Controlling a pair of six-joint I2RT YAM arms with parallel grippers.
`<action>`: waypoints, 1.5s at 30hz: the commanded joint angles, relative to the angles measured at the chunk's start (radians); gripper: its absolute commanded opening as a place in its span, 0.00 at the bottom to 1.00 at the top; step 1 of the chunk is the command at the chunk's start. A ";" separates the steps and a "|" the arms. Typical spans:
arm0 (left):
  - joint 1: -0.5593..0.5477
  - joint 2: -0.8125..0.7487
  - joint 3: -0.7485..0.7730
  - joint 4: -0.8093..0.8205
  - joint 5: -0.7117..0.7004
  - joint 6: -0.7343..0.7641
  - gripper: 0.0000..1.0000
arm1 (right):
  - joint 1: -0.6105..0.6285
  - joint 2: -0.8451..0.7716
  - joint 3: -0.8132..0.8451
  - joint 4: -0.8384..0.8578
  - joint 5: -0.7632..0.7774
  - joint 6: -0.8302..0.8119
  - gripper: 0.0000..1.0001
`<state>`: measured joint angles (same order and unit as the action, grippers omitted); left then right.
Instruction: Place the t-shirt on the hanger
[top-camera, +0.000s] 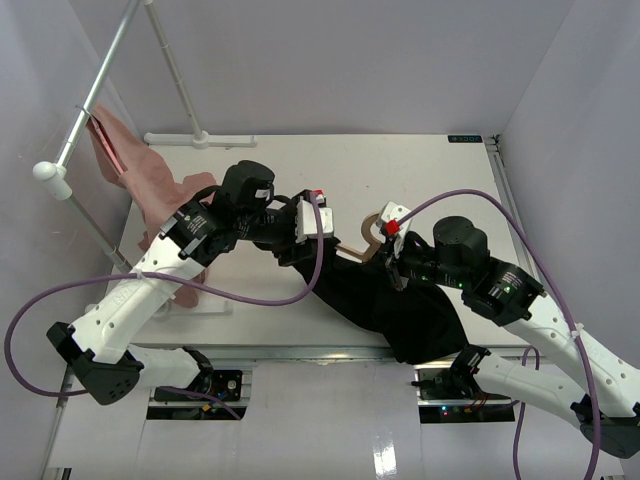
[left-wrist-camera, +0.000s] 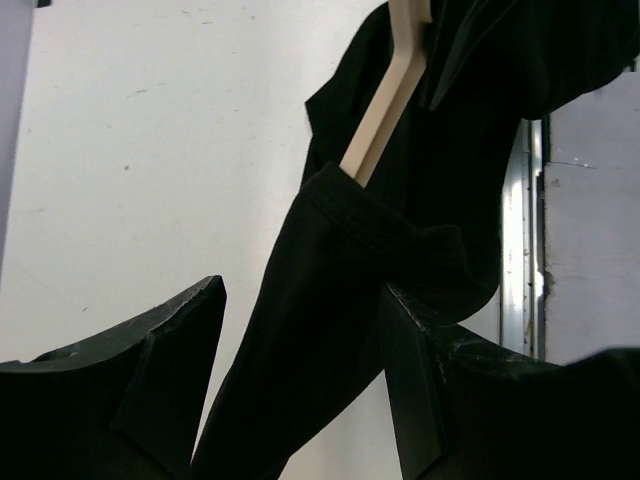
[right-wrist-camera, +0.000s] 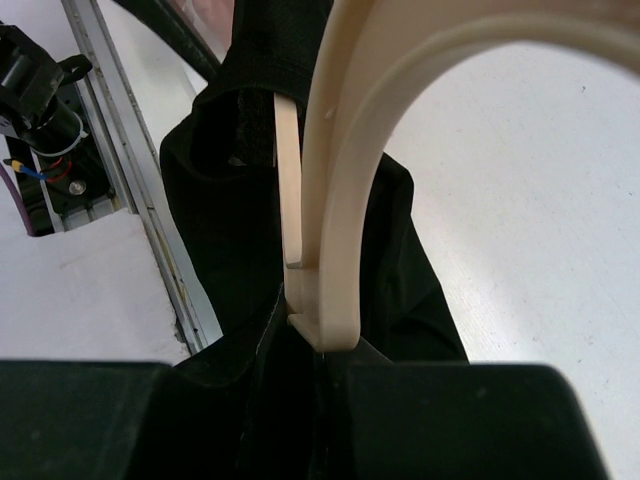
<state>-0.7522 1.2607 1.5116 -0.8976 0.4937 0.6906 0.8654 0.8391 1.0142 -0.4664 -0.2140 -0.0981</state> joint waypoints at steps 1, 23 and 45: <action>-0.018 0.033 0.008 -0.049 0.083 0.026 0.68 | 0.003 0.000 0.022 0.088 -0.046 -0.027 0.08; -0.021 -0.014 -0.028 -0.042 0.172 -0.039 0.00 | 0.004 -0.106 -0.012 0.134 0.022 -0.055 0.42; -0.020 -0.052 -0.043 0.145 -0.195 -0.377 0.00 | 0.003 -0.095 -0.122 0.183 0.552 0.126 0.59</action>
<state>-0.7742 1.2692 1.4631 -0.8321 0.3018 0.3702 0.8700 0.7479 0.9096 -0.3776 0.3086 -0.0033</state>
